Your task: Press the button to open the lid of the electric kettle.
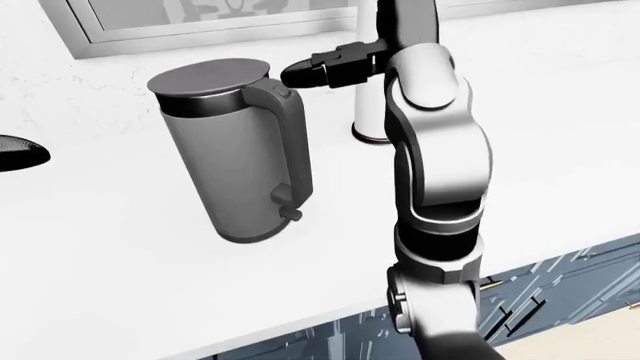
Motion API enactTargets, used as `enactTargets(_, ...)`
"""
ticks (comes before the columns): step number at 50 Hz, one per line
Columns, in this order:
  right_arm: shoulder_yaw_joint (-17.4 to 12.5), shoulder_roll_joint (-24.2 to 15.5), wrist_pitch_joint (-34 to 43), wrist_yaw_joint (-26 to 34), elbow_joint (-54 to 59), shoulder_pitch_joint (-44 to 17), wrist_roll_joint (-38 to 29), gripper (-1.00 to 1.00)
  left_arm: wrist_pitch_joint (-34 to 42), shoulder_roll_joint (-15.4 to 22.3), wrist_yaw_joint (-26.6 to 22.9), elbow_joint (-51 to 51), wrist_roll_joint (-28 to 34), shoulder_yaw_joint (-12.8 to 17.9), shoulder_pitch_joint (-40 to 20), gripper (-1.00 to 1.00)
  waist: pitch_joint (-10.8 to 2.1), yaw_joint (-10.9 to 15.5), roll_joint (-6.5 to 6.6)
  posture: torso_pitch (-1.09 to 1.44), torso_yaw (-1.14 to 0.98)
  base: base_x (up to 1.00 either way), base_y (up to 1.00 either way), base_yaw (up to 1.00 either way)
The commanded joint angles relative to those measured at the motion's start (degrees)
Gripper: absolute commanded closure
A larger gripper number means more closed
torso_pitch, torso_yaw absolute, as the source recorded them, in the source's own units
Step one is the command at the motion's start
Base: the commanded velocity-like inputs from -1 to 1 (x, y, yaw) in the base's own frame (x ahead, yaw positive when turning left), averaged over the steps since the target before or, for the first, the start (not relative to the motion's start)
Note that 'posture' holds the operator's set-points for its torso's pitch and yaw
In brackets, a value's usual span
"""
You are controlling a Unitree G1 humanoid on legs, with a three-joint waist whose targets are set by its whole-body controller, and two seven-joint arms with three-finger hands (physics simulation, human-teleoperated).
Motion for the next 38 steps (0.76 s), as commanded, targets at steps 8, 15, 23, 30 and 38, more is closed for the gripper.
enactTargets(8, 0.3, 0.6, -3.0, -0.1, -0.1, -1.0, -1.3, -1.00, -1.4, 1.1, 0.1, 0.2, 0.4, 1.2, -1.1, -1.00, -0.93, 0.0, 0.17, -0.26, 0.00, 0.00, 0.00, 0.00)
enactTargets(15, 0.6, 1.0, -3.9, 0.0, 0.4, -0.5, -2.3, -1.00, -1.5, 1.2, 0.4, 0.0, 0.2, 1.1, -1.0, -1.00, -0.97, 0.0, 0.22, -0.26, 0.00, 0.00, 0.00, 0.00)
enactTargets(23, 0.7, 1.4, -6.0, -0.1, 2.3, 0.0, -3.6, -1.00, -1.5, 1.4, 0.6, -0.1, -0.2, 1.3, -1.0, -1.00, -1.08, 0.0, 0.27, -0.26, 0.00, 0.00, 0.00, 0.00)
enactTargets(30, 1.7, 2.1, -7.3, 0.3, 1.9, 1.3, -6.1, -1.00, -1.7, 1.6, 0.6, -0.2, -0.4, 1.5, -0.7, -1.00, -1.23, 0.0, 0.32, -0.26, 0.00, 0.00, 0.00, 0.00)
enactTargets(38, 2.4, 3.1, -7.9, 1.6, 1.0, 2.6, -8.8, -1.00, -1.7, 1.8, 0.7, -0.1, -0.6, 1.6, -0.7, -1.00, -1.47, 0.1, 0.37, -0.26, 0.00, 0.00, 0.00, 0.00)
